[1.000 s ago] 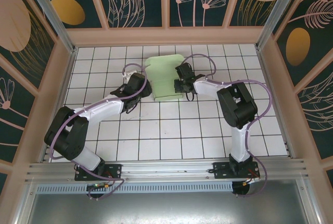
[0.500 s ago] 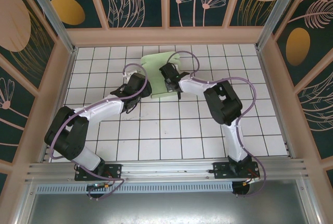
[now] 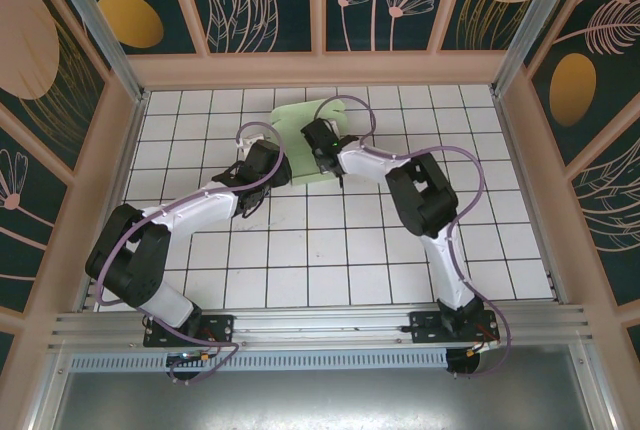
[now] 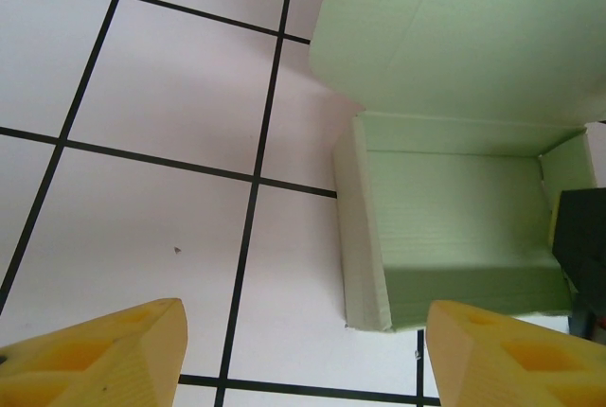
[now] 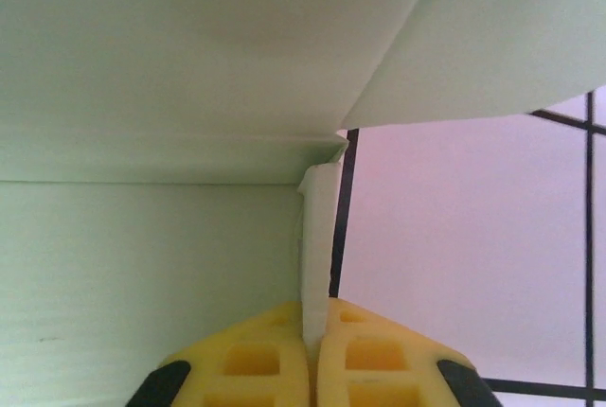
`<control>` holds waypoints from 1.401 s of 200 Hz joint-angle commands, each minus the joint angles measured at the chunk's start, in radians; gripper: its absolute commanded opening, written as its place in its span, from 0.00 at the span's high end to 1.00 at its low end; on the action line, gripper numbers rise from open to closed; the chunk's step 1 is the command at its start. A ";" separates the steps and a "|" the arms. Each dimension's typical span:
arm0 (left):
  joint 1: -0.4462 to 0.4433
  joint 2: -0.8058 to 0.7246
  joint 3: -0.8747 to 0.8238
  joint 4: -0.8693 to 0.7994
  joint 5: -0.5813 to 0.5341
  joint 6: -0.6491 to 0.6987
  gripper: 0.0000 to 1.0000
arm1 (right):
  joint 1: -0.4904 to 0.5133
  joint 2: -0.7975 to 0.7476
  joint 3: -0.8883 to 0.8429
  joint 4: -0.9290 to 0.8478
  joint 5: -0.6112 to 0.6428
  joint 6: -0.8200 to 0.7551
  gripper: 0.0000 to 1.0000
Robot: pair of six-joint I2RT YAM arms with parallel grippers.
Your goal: Fold the paper box
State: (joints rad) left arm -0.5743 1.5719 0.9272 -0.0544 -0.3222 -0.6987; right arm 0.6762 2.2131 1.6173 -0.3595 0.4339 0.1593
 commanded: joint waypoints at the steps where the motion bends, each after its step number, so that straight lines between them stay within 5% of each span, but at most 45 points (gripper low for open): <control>1: 0.005 -0.003 -0.007 0.022 -0.010 0.017 0.33 | -0.008 -0.056 -0.062 -0.009 -0.147 0.007 0.84; 46: 0.004 0.002 -0.010 0.025 -0.006 0.018 0.33 | -0.011 -0.139 -0.109 0.031 -0.134 0.017 0.65; 103: 0.004 0.008 -0.010 0.028 0.001 0.018 0.32 | -0.034 -0.205 -0.175 0.103 -0.219 0.064 0.53; 161: 0.004 0.012 -0.014 0.034 0.000 0.019 0.32 | -0.094 -0.263 -0.261 0.195 -0.365 0.134 0.59; 194: 0.005 0.017 -0.014 0.039 0.003 0.018 0.32 | -0.116 -0.272 -0.291 0.219 -0.412 0.153 0.80; 223: 0.005 0.021 -0.015 0.041 0.006 0.018 0.32 | -0.119 -0.262 -0.291 0.217 -0.414 0.154 0.89; 248: 0.005 0.021 -0.017 0.040 0.006 0.019 0.32 | -0.118 -0.245 -0.281 0.200 -0.414 0.148 0.88; 280: 0.005 0.024 -0.019 0.042 0.006 0.019 0.32 | -0.120 -0.285 -0.308 0.232 -0.446 0.149 0.74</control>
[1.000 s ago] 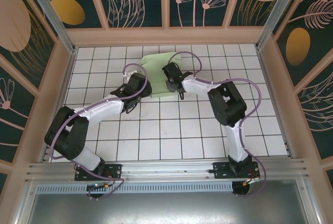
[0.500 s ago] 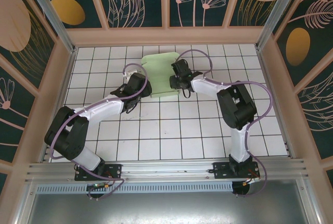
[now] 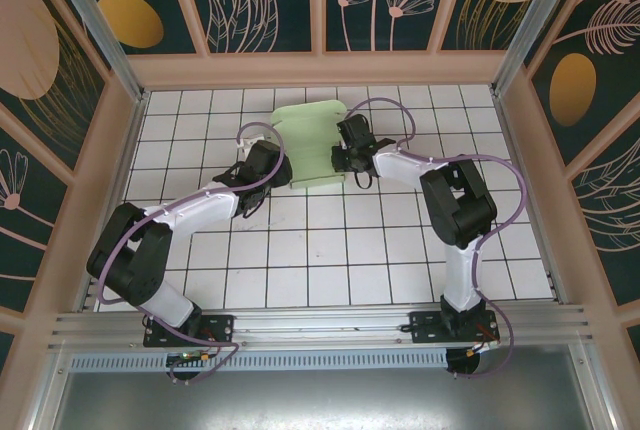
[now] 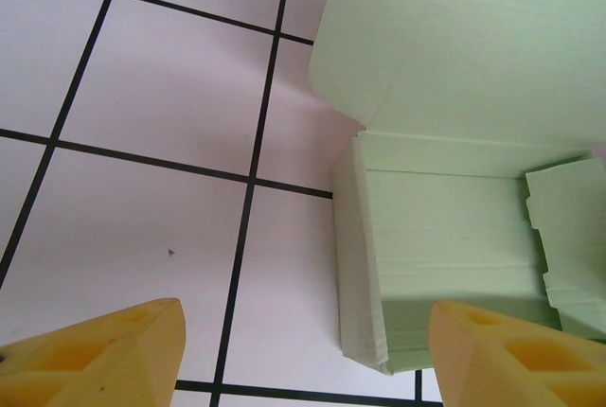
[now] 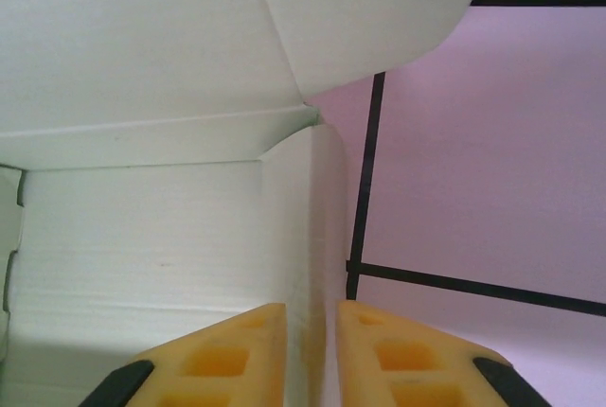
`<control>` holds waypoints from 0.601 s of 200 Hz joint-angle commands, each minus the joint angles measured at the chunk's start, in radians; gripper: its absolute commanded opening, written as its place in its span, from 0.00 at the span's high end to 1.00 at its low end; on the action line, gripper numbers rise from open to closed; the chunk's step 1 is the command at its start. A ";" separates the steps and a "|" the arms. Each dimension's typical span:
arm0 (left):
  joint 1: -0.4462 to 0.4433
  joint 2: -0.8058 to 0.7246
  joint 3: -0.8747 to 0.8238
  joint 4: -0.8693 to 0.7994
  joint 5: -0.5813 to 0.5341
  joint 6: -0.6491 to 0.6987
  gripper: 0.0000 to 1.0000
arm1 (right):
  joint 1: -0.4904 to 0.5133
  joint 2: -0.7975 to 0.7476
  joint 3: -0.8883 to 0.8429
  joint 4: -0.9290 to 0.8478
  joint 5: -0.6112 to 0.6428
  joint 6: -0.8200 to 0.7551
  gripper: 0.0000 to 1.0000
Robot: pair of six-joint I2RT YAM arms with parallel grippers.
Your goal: Fold the paper box
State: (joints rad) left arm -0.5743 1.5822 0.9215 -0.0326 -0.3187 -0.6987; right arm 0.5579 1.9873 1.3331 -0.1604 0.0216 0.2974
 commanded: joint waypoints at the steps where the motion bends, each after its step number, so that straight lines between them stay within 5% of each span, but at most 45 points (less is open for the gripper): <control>1: 0.005 0.014 -0.014 0.020 0.003 0.019 0.32 | -0.002 -0.060 -0.026 0.035 -0.034 0.012 0.74; 48: 0.005 0.017 -0.013 0.026 0.012 0.019 0.32 | -0.039 -0.125 -0.095 0.133 -0.130 0.048 0.62; 120: 0.004 0.015 -0.010 0.029 0.035 0.030 0.32 | -0.151 -0.102 -0.187 0.290 -0.431 0.143 0.61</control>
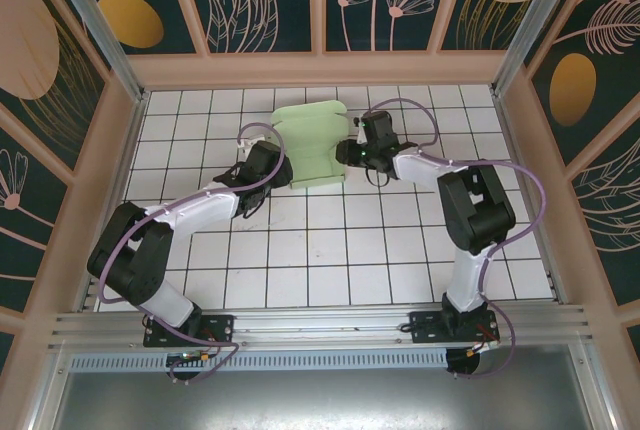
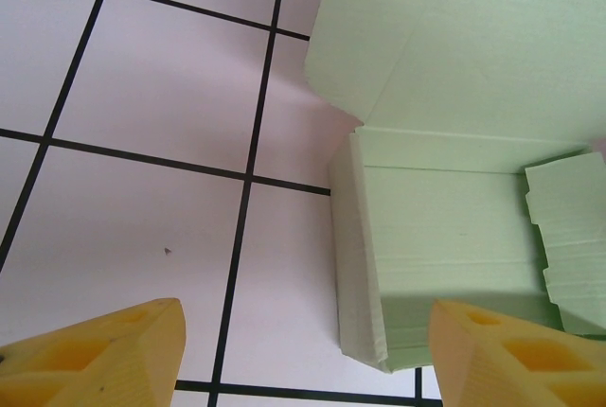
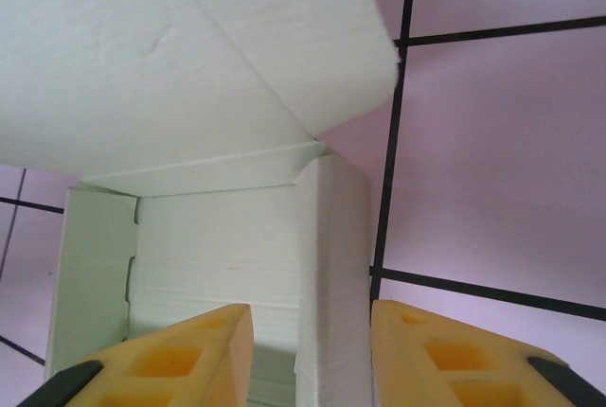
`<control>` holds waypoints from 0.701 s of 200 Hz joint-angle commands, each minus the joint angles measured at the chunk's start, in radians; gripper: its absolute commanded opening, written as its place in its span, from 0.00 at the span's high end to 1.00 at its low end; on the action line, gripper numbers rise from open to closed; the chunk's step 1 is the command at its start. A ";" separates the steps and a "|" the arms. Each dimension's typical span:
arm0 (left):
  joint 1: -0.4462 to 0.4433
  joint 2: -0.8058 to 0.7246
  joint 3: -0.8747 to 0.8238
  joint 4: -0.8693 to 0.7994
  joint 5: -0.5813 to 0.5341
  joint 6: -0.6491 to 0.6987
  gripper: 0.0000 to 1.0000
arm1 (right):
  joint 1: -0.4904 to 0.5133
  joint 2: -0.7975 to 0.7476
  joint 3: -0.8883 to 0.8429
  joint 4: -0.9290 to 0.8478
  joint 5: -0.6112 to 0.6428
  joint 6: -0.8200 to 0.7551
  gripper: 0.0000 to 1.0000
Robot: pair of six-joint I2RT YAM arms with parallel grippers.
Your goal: Fold the paper box
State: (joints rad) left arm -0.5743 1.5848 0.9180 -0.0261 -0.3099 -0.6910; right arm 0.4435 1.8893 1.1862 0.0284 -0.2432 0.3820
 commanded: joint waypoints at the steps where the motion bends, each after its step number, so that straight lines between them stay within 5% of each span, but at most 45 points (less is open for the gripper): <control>1: 0.004 0.012 -0.006 0.023 0.027 0.022 0.32 | -0.039 -0.004 -0.042 0.103 -0.172 0.059 0.61; 35: 0.004 0.017 0.000 0.032 0.061 0.024 0.31 | -0.086 0.038 -0.068 0.168 -0.326 0.082 0.61; 140: 0.004 0.042 0.014 0.029 0.078 0.033 0.31 | -0.131 0.152 -0.054 0.234 -0.485 0.112 0.68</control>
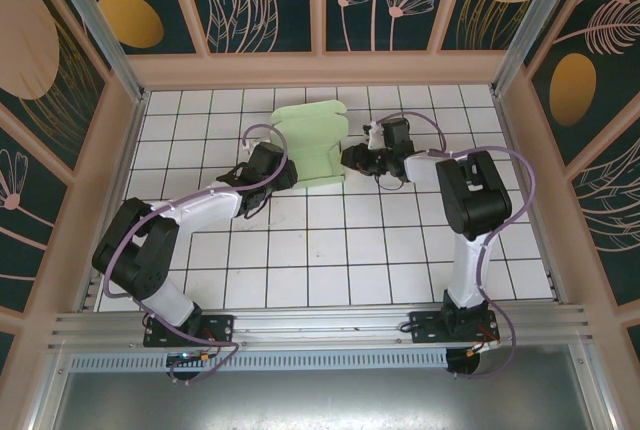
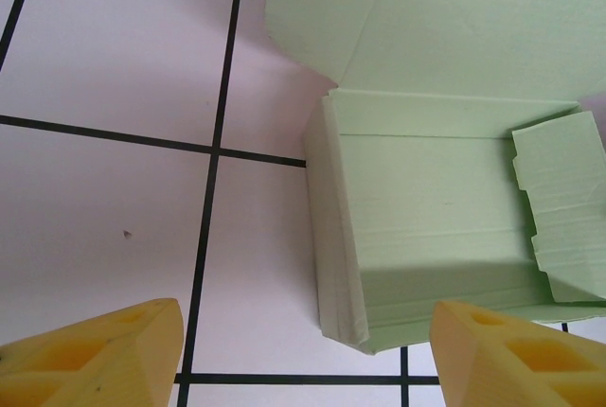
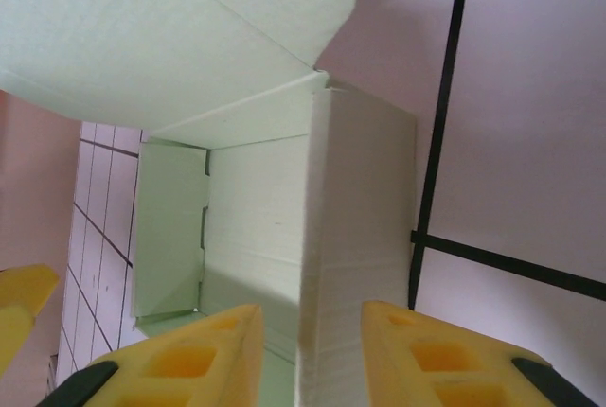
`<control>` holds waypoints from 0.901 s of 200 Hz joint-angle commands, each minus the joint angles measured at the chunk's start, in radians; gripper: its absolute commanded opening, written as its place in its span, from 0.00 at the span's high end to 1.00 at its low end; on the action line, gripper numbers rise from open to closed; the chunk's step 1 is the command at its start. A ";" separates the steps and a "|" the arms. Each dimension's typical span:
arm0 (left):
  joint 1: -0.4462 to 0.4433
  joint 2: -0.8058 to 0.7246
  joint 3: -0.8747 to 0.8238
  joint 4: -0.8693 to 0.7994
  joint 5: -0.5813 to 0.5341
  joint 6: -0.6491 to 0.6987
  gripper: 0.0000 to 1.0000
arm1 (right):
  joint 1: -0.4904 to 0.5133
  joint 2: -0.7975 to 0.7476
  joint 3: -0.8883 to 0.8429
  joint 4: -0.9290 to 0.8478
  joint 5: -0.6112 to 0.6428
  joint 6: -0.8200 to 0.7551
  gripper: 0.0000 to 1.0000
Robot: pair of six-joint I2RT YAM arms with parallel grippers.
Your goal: Fold the paper box
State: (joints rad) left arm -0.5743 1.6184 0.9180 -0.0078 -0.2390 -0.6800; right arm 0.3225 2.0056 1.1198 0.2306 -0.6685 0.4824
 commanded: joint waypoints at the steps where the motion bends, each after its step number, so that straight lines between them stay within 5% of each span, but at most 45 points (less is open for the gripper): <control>1: 0.004 0.009 0.013 0.011 0.007 0.022 0.31 | -0.010 0.038 0.012 0.032 -0.060 0.012 0.68; 92: 0.004 0.012 0.007 0.011 0.004 0.027 0.30 | -0.003 0.074 0.039 -0.047 -0.003 -0.024 0.79; 117: 0.004 0.015 0.008 0.011 0.004 0.025 0.30 | 0.023 0.057 0.082 -0.170 0.154 -0.090 0.81; 180: 0.004 0.023 0.004 0.015 0.005 0.023 0.30 | 0.166 0.088 0.291 -0.545 0.787 -0.295 0.88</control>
State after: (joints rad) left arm -0.5743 1.6299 0.9180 -0.0032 -0.2390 -0.6724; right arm 0.4358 2.0537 1.3285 -0.1047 -0.2031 0.3035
